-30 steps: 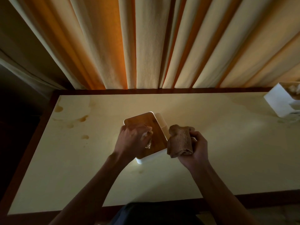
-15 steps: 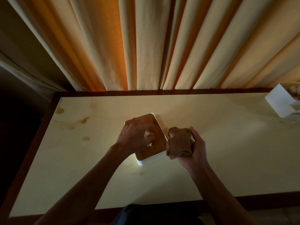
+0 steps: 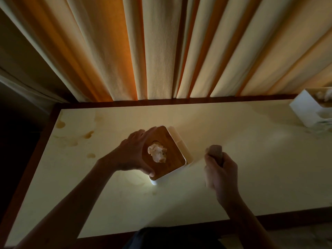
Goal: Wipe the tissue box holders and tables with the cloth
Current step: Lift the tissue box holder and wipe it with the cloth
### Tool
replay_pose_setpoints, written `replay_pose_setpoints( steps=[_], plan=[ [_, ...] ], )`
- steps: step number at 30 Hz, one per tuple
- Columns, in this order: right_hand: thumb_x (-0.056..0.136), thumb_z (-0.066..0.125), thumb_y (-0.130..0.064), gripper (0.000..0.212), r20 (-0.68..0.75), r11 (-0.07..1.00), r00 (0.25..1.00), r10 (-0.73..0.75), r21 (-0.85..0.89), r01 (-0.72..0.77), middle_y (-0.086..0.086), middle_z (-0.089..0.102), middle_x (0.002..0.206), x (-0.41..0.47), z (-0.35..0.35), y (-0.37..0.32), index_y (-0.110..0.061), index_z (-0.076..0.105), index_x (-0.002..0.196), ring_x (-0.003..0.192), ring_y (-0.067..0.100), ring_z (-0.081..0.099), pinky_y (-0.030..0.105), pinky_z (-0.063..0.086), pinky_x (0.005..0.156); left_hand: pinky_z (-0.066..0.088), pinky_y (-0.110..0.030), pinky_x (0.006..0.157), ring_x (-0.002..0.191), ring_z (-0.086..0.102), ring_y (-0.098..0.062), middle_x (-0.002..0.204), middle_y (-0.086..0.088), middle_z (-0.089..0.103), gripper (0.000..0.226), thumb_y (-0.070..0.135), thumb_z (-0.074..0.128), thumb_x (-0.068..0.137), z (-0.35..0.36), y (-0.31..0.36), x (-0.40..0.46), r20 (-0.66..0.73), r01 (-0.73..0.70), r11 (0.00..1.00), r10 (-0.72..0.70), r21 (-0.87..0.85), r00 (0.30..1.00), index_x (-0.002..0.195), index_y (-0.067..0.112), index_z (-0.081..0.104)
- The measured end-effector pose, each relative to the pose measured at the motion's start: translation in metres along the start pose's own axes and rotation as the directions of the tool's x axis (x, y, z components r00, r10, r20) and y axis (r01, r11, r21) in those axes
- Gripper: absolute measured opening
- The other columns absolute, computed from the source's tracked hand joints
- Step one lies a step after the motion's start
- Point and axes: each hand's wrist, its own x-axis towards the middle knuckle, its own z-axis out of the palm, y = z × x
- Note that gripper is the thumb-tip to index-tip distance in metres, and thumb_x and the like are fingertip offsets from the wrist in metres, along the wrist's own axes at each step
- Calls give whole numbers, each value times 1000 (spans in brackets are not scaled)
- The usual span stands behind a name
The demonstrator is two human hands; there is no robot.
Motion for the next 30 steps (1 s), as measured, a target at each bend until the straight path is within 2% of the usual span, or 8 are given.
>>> replay_pose_setpoints(
  steps=[3, 10, 13, 17, 20, 24, 27, 30],
  plan=[
    [90, 68, -7, 20, 6, 995, 998, 64, -73, -63, 15, 51, 65, -4, 7, 22, 4, 55, 80, 58, 22, 47, 27, 38, 46, 33, -47, 110, 137, 29, -22, 151, 4, 27, 143, 77, 79, 45, 11, 4, -6, -108, 49, 999, -47, 11, 993, 153, 37, -6],
    [93, 53, -4, 8, 116, 988, 985, 128, -102, -116, 9, 62, 93, 4, 47, 28, -8, 52, 101, 84, 21, 64, 29, 51, 62, 46, -39, 95, 123, 50, -28, 144, -12, 44, 143, 82, 69, 56, 36, 51, -27, -285, 234, 972, -229, -16, 931, 154, 21, -16],
    [95, 50, -5, 7, 127, 984, 983, 130, -139, -112, 15, 63, 92, 19, 45, 21, -5, 53, 101, 73, 20, 64, 32, 51, 54, 46, -30, 73, 99, 67, -23, 122, -4, 65, 127, 79, 63, 69, 31, 56, -37, -303, 266, 964, -245, 27, 921, 153, 23, -13],
    [93, 57, -5, 6, 111, 978, 993, 47, -208, -23, 14, 62, 90, 35, 39, 9, -4, 55, 98, 76, 21, 61, 29, 48, 58, 45, -31, 71, 97, 63, -25, 111, 0, 66, 93, 72, 61, 77, 22, 52, -40, -360, 299, 952, -259, 58, 896, 147, 29, 16],
    [93, 67, -15, 41, 239, 974, 967, -83, -188, 130, -2, 62, 100, 34, 37, 1, -13, 45, 127, 83, 12, 65, 19, 52, 63, 45, -37, 82, 108, 53, -25, 121, 4, 59, 70, 65, 60, 77, 24, 46, -32, -408, 141, 986, -93, 89, 908, 134, 31, 39],
    [78, 73, -58, 86, 555, 808, 795, -245, -336, 484, -11, 52, 127, 31, 31, -6, -44, 27, 149, 109, 7, 57, 26, 51, 85, 41, -39, 90, 118, 45, -24, 135, 5, 52, 56, 50, 66, 83, 29, 42, -14, -329, -12, 993, 51, 119, 943, 134, 34, 52],
    [80, 74, -52, 61, 633, 592, 746, -208, -526, 611, -3, 44, 115, 31, 32, -9, -44, 50, 135, 99, 16, 53, 30, 50, 82, 42, -40, 78, 107, 52, -28, 112, -1, 60, 28, 38, 65, 85, 28, 38, -4, -330, -70, 988, 114, 141, 937, 112, 31, 66],
    [89, 69, -38, 23, 587, 551, 768, -258, -563, 616, 2, 48, 101, 35, 38, -9, -28, 70, 110, 89, 21, 55, 30, 44, 69, 48, -41, 68, 89, 59, -31, 93, -2, 67, 20, 32, 58, 82, 25, 28, 2, -374, -94, 990, 127, 106, 919, 92, 22, 71]
  ],
)
